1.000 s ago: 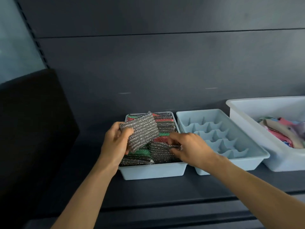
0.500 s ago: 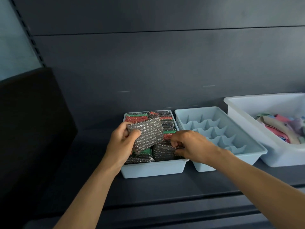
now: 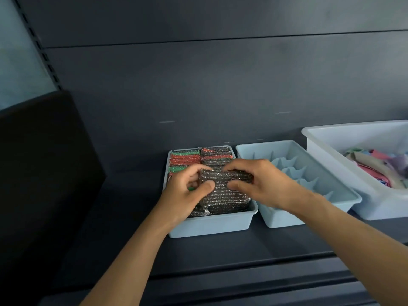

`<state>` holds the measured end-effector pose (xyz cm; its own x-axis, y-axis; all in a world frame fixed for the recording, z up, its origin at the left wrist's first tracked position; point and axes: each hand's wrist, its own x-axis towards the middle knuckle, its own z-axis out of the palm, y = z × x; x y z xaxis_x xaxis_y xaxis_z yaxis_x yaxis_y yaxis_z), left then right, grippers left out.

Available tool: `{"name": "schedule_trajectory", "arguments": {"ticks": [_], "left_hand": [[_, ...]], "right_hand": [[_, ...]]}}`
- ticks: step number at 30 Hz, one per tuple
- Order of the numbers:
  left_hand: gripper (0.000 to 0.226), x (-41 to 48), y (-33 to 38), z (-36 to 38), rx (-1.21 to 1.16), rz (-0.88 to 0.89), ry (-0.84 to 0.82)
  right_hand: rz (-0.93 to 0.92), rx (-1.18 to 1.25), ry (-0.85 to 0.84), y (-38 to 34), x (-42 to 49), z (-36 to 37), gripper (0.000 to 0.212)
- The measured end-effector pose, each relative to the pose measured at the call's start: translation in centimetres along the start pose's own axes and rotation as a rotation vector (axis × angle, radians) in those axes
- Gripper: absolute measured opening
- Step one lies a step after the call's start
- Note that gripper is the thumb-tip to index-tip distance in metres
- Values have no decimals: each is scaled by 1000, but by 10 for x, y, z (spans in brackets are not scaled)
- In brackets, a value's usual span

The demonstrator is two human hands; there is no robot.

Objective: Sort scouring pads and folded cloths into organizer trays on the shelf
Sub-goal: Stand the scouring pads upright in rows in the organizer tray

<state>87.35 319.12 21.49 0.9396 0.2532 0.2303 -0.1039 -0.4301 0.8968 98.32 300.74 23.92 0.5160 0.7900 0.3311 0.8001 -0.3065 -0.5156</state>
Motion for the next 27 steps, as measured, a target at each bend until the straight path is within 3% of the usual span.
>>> {"name": "schedule_trajectory", "arguments": {"ticks": [4, 7, 16, 23, 27], "left_hand": [[49, -1, -13, -1, 163, -29, -138], [53, -4, -19, 3, 276, -9, -234], [40, -9, -25, 12, 491, 52, -222], [37, -3, -20, 17, 680, 119, -269], [38, 8, -11, 20, 604, 103, -218]], "right_hand": [[29, -218, -31, 6, -11, -7, 30], [16, -320, -108, 3, -11, 4, 36], [-6, -283, 18, 26, -23, 44, 21], [3, -314, -46, 30, -30, 38, 38], [103, -94, 139, 41, -34, 9, 39]]}}
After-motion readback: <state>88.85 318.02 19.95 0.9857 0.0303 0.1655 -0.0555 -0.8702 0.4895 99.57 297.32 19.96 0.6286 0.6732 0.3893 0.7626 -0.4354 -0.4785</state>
